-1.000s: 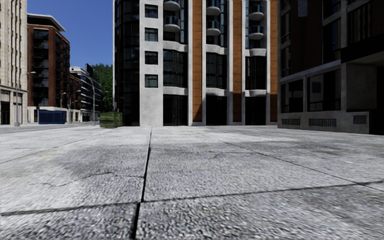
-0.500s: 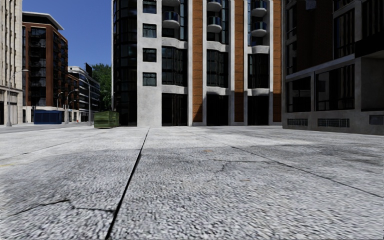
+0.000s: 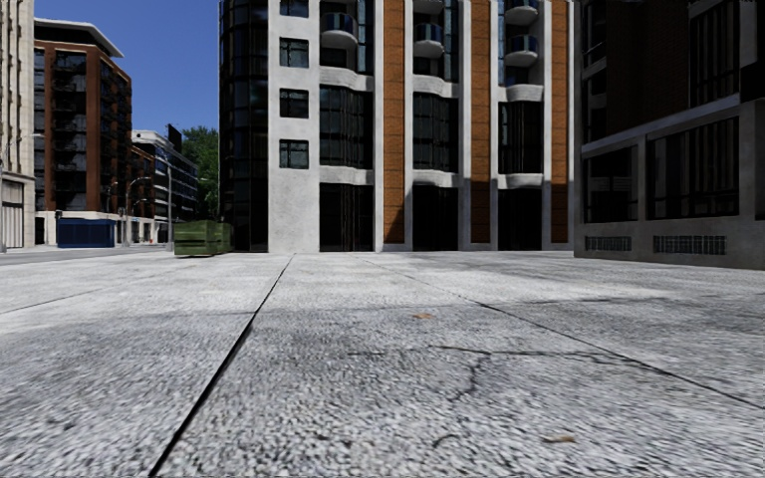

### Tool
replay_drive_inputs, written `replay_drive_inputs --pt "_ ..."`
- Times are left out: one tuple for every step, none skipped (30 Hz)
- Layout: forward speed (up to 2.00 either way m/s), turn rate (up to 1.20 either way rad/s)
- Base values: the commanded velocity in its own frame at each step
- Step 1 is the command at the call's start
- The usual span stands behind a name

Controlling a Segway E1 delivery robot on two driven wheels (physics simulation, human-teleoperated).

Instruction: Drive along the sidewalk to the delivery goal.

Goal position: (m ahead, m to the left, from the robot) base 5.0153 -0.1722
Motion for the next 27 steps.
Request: replay_drive_inputs --pt "2.00 0.00" --pt "2.00 0.00" --pt "2.00 0.00" --pt "2.00 0.00" --pt "2.00 0.00" --pt "2.00 0.00" --pt "2.00 0.00" --pt "2.00 0.00" --pt "2.00 0.00" --pt "2.00 0.00" --pt "2.00 0.00" --pt "2.00 0.00" --pt "2.00 0.00" --pt "2.00 0.00" --pt "2.00 0.00" --pt "2.00 0.00" --pt "2.00 -0.04" --pt "2.00 -0.09" --pt "2.00 -0.11" --pt "2.00 -0.12" --pt "2.00 -0.12" --pt "2.00 -0.12" --pt "2.00 -0.12" --pt "2.00 -0.12" --pt "2.00 -0.12" --pt "2.00 -0.12" --pt "2.00 -0.12"
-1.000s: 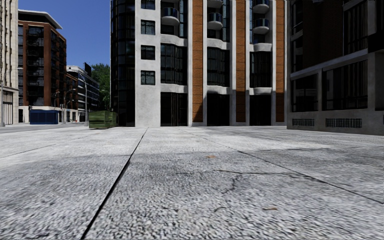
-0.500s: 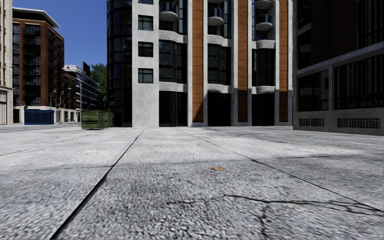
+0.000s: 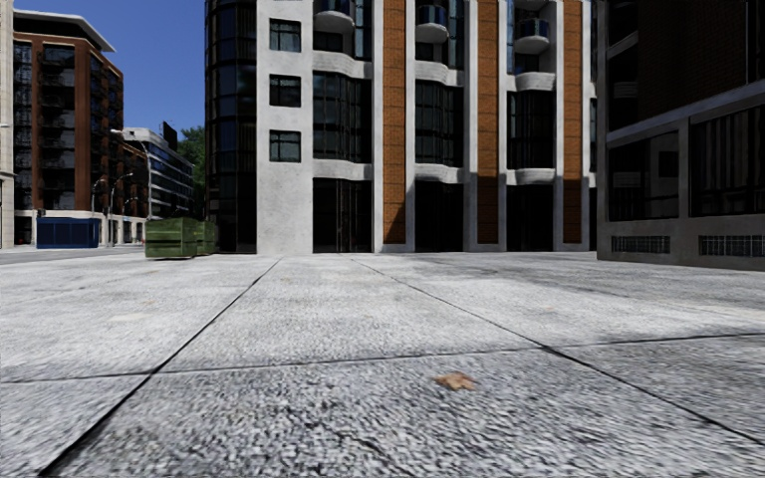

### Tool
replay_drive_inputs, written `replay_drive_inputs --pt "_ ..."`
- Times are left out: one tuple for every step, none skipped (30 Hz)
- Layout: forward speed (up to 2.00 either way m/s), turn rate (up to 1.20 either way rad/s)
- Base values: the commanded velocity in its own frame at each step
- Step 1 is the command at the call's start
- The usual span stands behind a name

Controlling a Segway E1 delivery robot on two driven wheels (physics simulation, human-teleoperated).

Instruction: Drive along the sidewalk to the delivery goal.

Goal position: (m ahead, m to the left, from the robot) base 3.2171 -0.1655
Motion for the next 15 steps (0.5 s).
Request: replay_drive_inputs --pt "2.00 -0.12" --pt "2.00 -0.12" --pt "2.00 -0.12" --pt "2.00 -0.12" --pt "2.00 -0.12" --pt "2.00 -0.12" --pt "2.00 -0.12" --pt "2.00 -0.12" --pt "2.00 -0.12" --pt "2.00 -0.12" --pt "2.00 -0.12" --pt "2.00 -0.12" --pt "2.00 -0.06" --pt "2.00 0.00" --pt "2.00 0.00"
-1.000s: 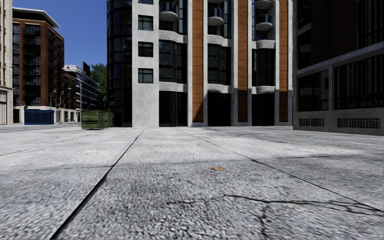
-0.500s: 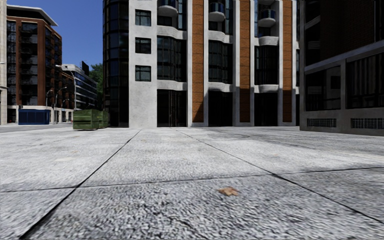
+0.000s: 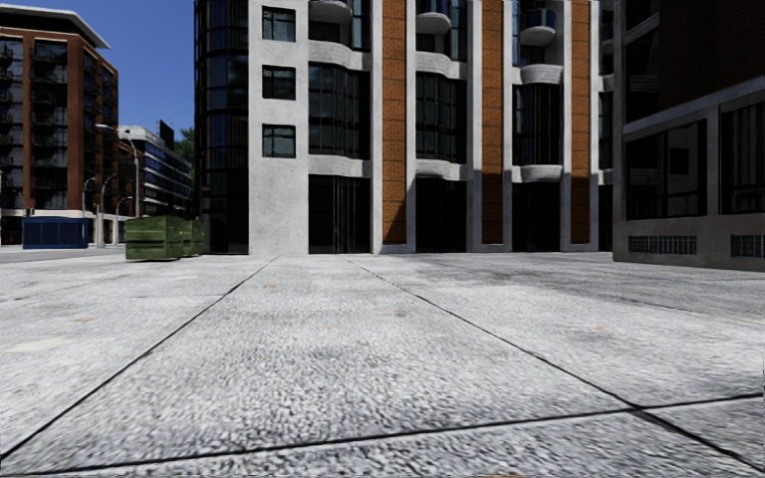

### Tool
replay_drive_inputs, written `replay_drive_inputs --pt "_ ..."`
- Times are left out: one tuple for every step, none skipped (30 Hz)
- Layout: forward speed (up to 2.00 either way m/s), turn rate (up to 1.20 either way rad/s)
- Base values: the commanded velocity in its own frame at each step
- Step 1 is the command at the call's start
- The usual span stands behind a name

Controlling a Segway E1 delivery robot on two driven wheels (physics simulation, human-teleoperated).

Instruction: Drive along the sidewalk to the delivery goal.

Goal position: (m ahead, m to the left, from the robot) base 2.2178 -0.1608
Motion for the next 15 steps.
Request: replay_drive_inputs --pt "2.00 0.00" --pt "2.00 0.00" --pt "2.00 0.00" --pt "2.00 0.00" --pt "2.00 0.00" --pt "2.00 0.00" --pt "2.00 0.00" --pt "2.00 0.00" --pt "2.00 0.00" --pt "2.00 0.00" --pt "2.00 0.00" --pt "2.00 0.00" --pt "2.00 0.00" --pt "2.00 0.00" --pt "2.00 0.00"
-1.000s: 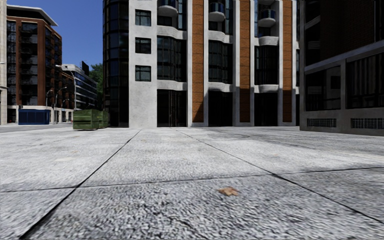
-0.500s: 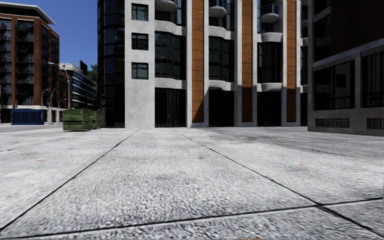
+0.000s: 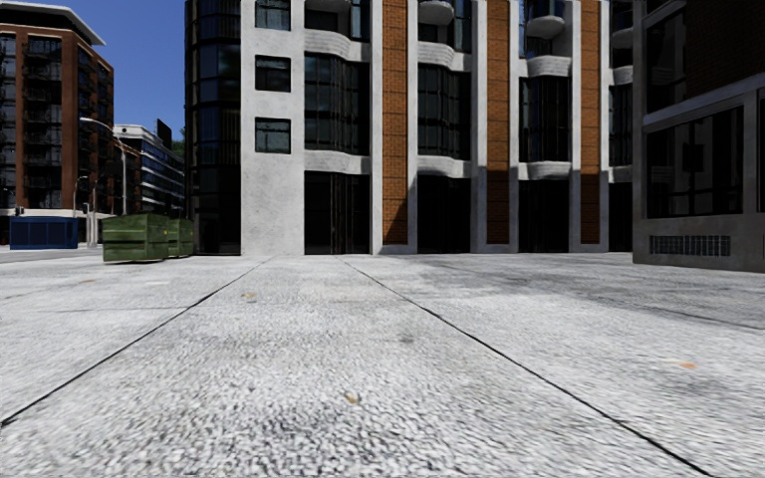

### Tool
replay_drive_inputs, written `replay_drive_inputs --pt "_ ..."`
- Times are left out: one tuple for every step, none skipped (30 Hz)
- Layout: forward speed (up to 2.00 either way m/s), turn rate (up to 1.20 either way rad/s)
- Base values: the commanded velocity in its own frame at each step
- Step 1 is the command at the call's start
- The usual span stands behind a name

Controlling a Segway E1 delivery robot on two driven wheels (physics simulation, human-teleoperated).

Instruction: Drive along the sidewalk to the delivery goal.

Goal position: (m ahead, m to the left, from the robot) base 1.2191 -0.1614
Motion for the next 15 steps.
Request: replay_drive_inputs --pt "2.00 0.00" --pt "2.00 0.00" --pt "1.77 0.00" --pt "1.43 0.00" --pt "1.13 0.00" --pt "0.88 0.00" --pt "0.59 0.00" --pt "0.51 0.00" --pt "0.48 0.00" --pt "0.48 0.00" --pt "0.48 0.00" --pt "0.48 0.00" --pt "0.48 0.00" --pt "0.48 0.00" --pt "0.48 0.00"
